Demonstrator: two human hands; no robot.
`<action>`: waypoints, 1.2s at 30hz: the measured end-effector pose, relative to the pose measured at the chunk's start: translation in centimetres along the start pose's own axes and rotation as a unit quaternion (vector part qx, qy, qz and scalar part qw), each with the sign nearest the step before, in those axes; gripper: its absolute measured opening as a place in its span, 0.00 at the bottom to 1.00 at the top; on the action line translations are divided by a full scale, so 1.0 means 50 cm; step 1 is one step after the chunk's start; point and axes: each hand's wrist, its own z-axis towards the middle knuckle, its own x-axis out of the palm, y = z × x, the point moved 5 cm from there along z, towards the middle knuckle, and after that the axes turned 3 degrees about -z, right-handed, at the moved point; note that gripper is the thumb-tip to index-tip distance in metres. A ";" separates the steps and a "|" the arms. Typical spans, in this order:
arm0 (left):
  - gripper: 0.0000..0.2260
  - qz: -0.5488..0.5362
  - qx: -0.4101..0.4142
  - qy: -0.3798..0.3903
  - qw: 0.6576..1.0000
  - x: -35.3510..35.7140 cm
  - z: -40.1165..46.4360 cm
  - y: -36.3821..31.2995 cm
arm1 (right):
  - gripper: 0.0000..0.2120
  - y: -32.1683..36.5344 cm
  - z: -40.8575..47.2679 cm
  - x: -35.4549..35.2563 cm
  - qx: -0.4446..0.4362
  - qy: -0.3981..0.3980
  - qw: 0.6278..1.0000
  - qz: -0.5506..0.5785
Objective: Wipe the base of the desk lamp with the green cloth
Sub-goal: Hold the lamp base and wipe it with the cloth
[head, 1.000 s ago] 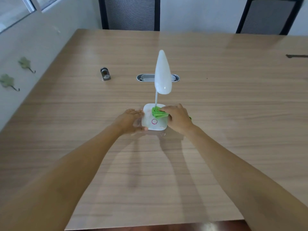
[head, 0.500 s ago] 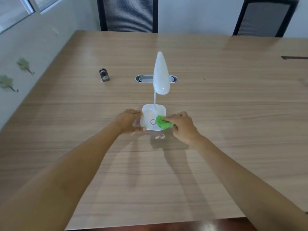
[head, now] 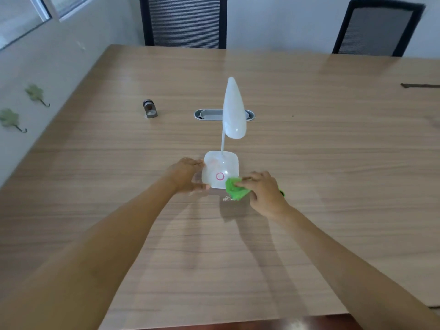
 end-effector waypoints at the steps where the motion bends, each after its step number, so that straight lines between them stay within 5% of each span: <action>1: 0.37 0.002 0.000 -0.002 1.000 -0.001 0.000 0.000 | 0.26 -0.007 0.020 -0.016 0.020 -0.027 0.999 0.000; 4: 0.37 0.006 0.005 0.000 1.000 0.000 0.001 -0.002 | 0.25 -0.022 0.094 -0.036 0.078 -0.065 0.995 -0.001; 10: 0.37 0.016 0.008 0.003 1.000 -0.004 0.005 -0.003 | 0.28 0.004 0.118 0.039 0.087 0.071 0.994 -0.017; 16: 0.38 0.021 0.003 0.002 1.000 -0.007 0.002 -0.005 | 0.25 0.005 0.025 0.048 -0.014 0.112 0.994 -0.018; 22: 0.37 0.026 0.003 -0.002 1.000 -0.011 -0.001 -0.010 | 0.24 0.003 0.083 -0.019 0.041 -0.037 0.998 0.025; 33: 0.37 0.041 -0.002 0.001 0.999 -0.010 0.002 -0.011 | 0.28 -0.023 0.106 0.073 0.049 0.135 0.989 0.021; 36: 0.37 0.035 0.000 -0.001 0.999 -0.010 0.002 -0.011 | 0.29 -0.020 0.091 0.086 0.057 0.130 0.990 -0.018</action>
